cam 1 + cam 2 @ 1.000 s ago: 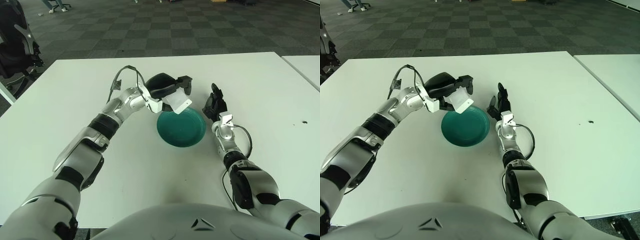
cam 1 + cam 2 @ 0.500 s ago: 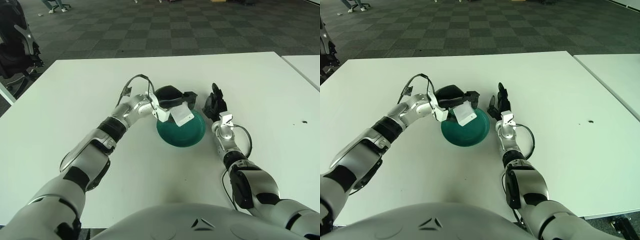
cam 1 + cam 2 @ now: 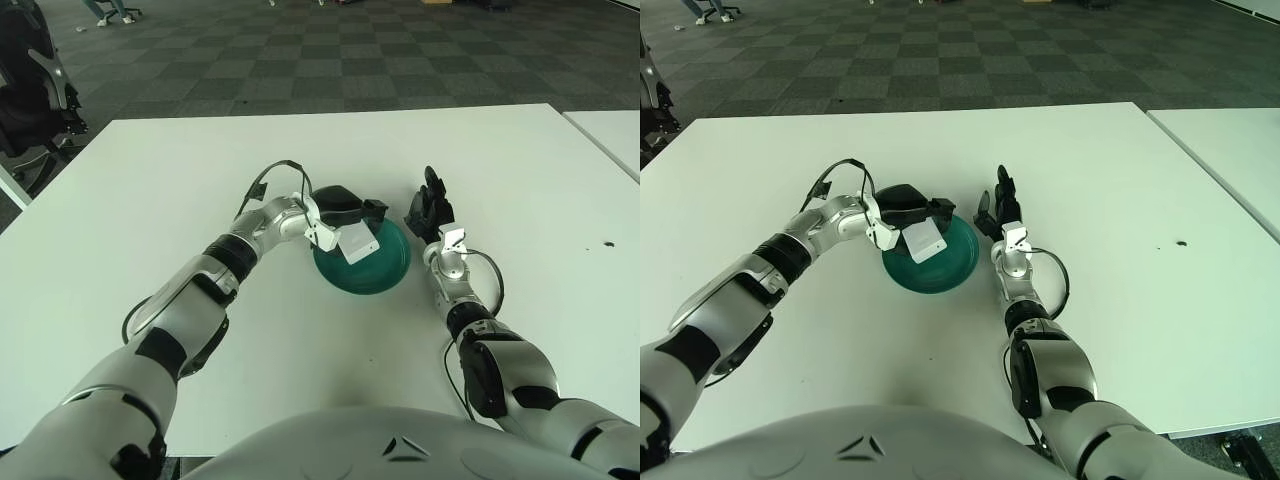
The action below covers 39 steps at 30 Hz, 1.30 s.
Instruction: Put the charger into the plate.
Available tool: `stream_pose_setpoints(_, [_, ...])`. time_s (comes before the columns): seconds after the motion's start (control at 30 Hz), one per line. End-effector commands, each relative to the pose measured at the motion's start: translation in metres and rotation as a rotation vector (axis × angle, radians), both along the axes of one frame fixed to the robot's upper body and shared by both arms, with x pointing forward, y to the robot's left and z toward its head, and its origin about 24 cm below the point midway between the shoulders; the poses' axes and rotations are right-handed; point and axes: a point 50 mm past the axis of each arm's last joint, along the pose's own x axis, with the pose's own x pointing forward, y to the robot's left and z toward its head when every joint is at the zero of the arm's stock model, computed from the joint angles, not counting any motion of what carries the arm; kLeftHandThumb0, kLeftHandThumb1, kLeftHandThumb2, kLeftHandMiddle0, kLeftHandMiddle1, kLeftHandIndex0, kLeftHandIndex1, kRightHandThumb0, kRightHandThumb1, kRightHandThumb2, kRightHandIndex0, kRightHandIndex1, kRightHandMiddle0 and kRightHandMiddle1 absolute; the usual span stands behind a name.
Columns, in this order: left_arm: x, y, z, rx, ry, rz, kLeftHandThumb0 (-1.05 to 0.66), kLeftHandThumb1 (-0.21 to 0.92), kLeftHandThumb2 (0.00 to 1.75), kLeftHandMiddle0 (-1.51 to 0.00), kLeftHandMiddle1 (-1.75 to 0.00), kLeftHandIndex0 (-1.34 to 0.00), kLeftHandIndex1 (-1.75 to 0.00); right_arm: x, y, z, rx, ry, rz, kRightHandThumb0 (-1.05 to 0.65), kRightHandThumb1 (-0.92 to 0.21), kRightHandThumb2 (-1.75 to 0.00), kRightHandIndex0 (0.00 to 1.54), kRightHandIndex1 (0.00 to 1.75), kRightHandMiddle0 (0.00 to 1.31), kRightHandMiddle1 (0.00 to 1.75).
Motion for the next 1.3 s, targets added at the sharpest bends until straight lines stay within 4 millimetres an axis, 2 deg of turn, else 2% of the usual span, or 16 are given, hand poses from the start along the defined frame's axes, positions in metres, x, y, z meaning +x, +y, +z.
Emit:
stream_pose_setpoints(0.0, [0.008,-0.001,0.006,0.044,-0.035,-0.007,-0.45,0.35,1.27,-1.09,-1.75,-0.58,-1.75,-0.077,0.006,-0.083,0.068,0.445,-0.029,-0.99,-0.92,-0.93,0.0,0.0,0.03,0.04])
stream_pose_setpoints(0.23, [0.01,-0.002,0.003,0.115,-0.011,-0.036,-0.45,0.36,1.25,-1.0,-1.75,-0.57,-1.75,-0.078,0.007,-0.082,0.094,0.429,-0.014,-0.98,-0.92,-0.94,0.0,0.0,0.03,0.05])
stream_pose_setpoints(0.33, [0.01,-0.001,0.004,0.135,-0.002,-0.053,-0.43,0.45,1.14,-0.96,-1.75,-0.5,-1.75,-0.078,0.008,-0.081,0.098,0.416,-0.006,-0.98,-0.92,-0.94,0.0,0.0,0.03,0.06])
stream_pose_setpoints(0.4, [0.011,0.001,0.006,0.162,0.014,-0.084,-0.41,0.58,0.96,-0.95,-1.75,-0.43,-1.73,-0.076,0.007,-0.079,0.105,0.391,0.008,-0.97,-0.92,-0.94,0.0,0.0,0.03,0.06])
stream_pose_setpoints(0.43, [0.011,0.002,0.007,0.184,0.024,-0.094,-0.41,0.6,0.92,-0.94,-1.75,-0.41,-1.72,-0.075,0.007,-0.078,0.109,0.379,0.015,-0.97,-0.92,-0.94,0.0,0.0,0.03,0.06])
stream_pose_setpoints(0.5, [0.012,0.004,0.007,0.226,0.037,-0.098,-0.64,0.75,0.58,-0.67,-1.75,-0.17,-1.62,-0.074,0.007,-0.076,0.112,0.363,0.028,-0.96,-0.92,-0.95,0.01,0.01,0.04,0.07])
stream_pose_setpoints(0.53, [0.013,0.005,0.006,0.246,0.042,-0.097,-0.7,0.79,0.53,-0.55,-1.59,-0.13,-1.54,-0.074,0.007,-0.075,0.113,0.357,0.033,-0.95,-0.92,-0.95,0.02,0.01,0.04,0.07])
stream_pose_setpoints(0.6, [0.014,0.007,0.007,0.278,0.041,-0.1,-0.85,0.87,0.42,-0.3,-1.02,-0.05,-1.23,-0.073,0.007,-0.074,0.117,0.347,0.042,-0.94,-0.92,-0.95,0.02,0.01,0.04,0.08])
stream_pose_setpoints(0.63, [0.014,0.007,0.009,0.298,0.031,-0.109,-0.89,0.89,0.4,-0.24,-0.83,-0.03,-1.12,-0.073,0.007,-0.074,0.118,0.341,0.049,-0.93,-0.92,-0.95,0.02,0.01,0.04,0.09])
stream_pose_setpoints(0.67, [0.014,0.008,0.01,0.313,0.024,-0.116,-0.92,0.89,0.4,-0.21,-0.72,-0.03,-1.02,-0.073,0.007,-0.073,0.12,0.336,0.053,-0.93,-0.92,-0.96,0.02,0.01,0.03,0.11])
stream_pose_setpoints(0.73, [0.013,0.005,0.017,0.332,-0.001,-0.146,-1.0,0.91,0.43,-0.19,-0.35,-0.01,-0.71,-0.073,0.007,-0.073,0.12,0.328,0.064,-0.92,-0.92,-0.97,0.02,0.0,0.01,0.15])
stream_pose_setpoints(0.8, [0.012,0.003,0.022,0.337,-0.019,-0.165,-1.02,0.92,0.46,-0.18,-0.21,0.0,-0.55,-0.073,0.007,-0.073,0.12,0.324,0.071,-0.92,-0.92,-0.98,0.02,0.0,0.01,0.16])
stream_pose_setpoints(0.93, [0.011,0.006,0.018,0.339,-0.045,-0.168,-1.04,0.92,0.49,-0.13,-0.07,0.0,-0.33,-0.072,0.008,-0.072,0.116,0.323,0.086,-0.93,-0.92,-1.01,0.01,0.0,0.0,0.14])
stream_pose_setpoints(1.1, [0.013,0.006,0.02,0.34,-0.048,-0.156,-1.05,0.92,0.52,-0.1,-0.02,0.0,-0.21,-0.07,0.008,-0.07,0.11,0.308,0.099,-0.94,-0.92,-1.04,0.01,0.0,0.0,0.12])
stream_pose_setpoints(1.27, [0.015,0.007,0.021,0.342,-0.044,-0.143,-1.05,0.92,0.51,-0.08,0.0,0.0,-0.18,-0.07,0.007,-0.069,0.082,0.297,0.105,-0.93,-0.92,-1.05,0.02,0.01,0.0,0.12])
